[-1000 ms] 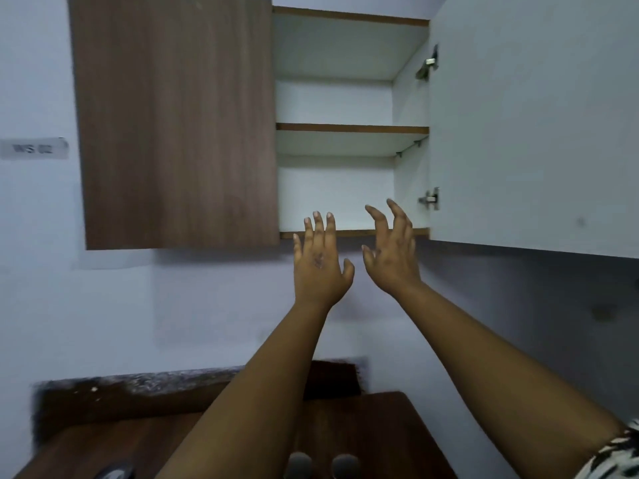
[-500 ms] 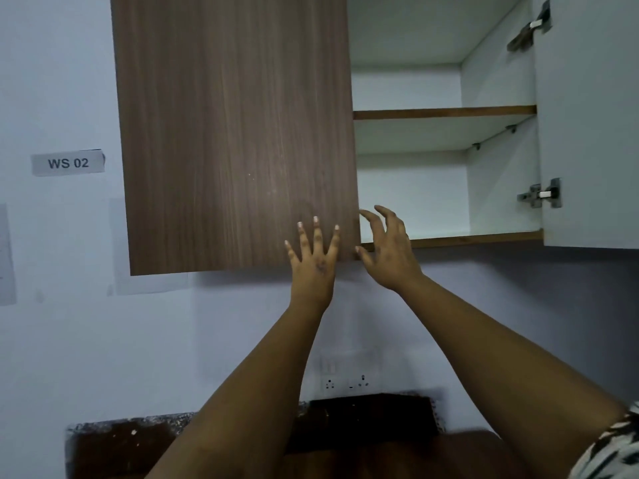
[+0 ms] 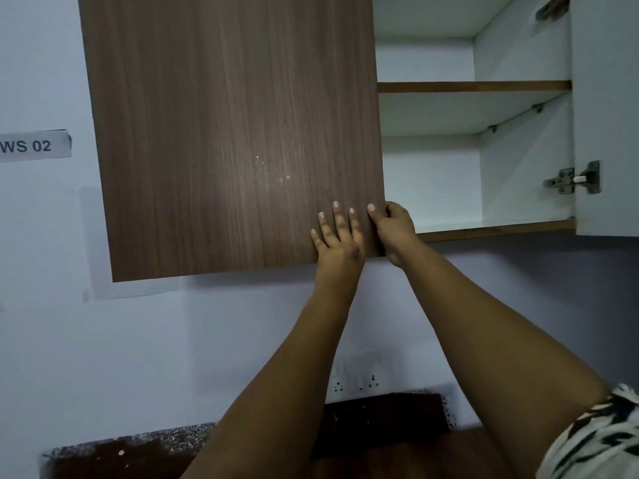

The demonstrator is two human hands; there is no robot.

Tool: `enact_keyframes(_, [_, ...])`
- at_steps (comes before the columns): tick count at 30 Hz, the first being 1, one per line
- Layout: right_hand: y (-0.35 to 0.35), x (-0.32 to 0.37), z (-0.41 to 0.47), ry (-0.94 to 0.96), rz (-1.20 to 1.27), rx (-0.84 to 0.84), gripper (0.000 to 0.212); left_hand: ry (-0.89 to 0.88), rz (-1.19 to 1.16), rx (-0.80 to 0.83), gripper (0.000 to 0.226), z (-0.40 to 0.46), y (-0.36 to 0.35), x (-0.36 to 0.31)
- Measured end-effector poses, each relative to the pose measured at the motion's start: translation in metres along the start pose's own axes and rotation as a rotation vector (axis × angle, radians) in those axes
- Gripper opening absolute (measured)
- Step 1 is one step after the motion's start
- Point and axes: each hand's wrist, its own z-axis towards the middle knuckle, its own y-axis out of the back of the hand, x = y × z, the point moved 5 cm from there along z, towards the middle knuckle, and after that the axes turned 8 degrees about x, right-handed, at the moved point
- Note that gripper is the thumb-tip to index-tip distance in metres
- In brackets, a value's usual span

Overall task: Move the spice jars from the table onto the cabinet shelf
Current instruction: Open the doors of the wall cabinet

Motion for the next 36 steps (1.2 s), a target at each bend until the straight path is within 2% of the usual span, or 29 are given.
enact_keyframes(11, [0.014,0.047,-0.076,0.027,0.016,-0.033,0.031,0.029,-0.013,-0.077,0.054,-0.036,0.069,0.003])
enact_keyframes(15, [0.017,0.078,-0.127,0.051,-0.051,-0.081,0.032,0.019,-0.075,0.073,0.055,-0.062,0.105,0.013])
enact_keyframes(21, [0.003,0.135,-0.209,0.127,-0.219,-0.119,0.033,0.021,-0.217,0.158,0.062,-0.107,0.174,0.040])
enact_keyframes(24, [-0.012,0.158,-0.242,0.108,-0.235,-0.131,0.032,0.058,-0.338,0.251,0.065,-0.130,0.208,0.056])
enact_keyframes(27, [-0.029,0.181,-0.275,0.083,-0.236,-0.127,0.027,0.109,-0.623,0.277,0.078,-0.152,0.247,0.070])
enact_keyframes(30, [-0.052,0.204,-0.310,0.115,-0.330,-0.122,0.024,0.194,-0.917,0.162,0.089,-0.173,0.284,0.092])
enact_keyframes(32, [-0.068,0.216,-0.329,0.143,-0.397,-0.121,0.023,0.226,-0.956,0.109,0.083,-0.186,0.304,0.107])
enact_keyframes(36, [-0.098,0.241,-0.365,0.166,-0.469,-0.118,0.023,0.248,-0.922,0.127,0.070,-0.207,0.326,0.138])
